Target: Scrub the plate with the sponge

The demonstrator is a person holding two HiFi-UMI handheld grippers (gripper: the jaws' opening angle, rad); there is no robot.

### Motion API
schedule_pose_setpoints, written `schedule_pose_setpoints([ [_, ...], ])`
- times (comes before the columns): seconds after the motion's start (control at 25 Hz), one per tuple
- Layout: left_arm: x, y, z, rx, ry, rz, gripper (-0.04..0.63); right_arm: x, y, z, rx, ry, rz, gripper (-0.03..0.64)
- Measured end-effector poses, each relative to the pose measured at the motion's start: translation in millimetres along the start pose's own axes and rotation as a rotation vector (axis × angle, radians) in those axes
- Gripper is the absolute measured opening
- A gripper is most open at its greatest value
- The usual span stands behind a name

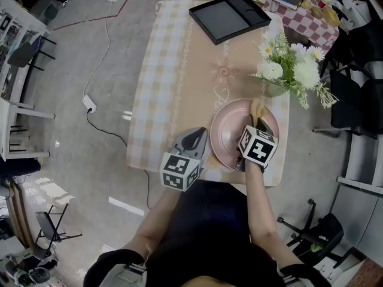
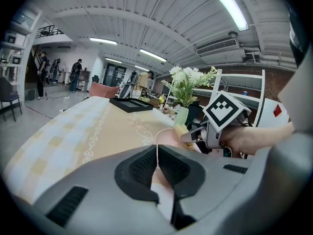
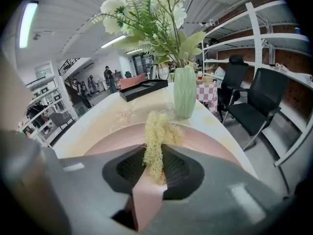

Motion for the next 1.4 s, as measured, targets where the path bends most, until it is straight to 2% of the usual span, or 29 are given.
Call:
schedule_pose_setpoints([
  [0.68,0,-1,1,0.003,-0.002,0.007,0.017,-2,-23,5,0.065,-0.008,-0.006,0.086],
  [1.4,-3,-1,0,0.007,-0.006,0.008,0.017,-4,-49,6,0.202,-0.008,0.018,0.086],
])
Point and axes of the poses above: the fingertips, and each gripper's own axes: z forward along the fingers, y to its right, x out of its top, the point moved 2 cm from there along -z, backward along the fingers, and after that the axes turned 1 degree about y, right-handed, at the moved point
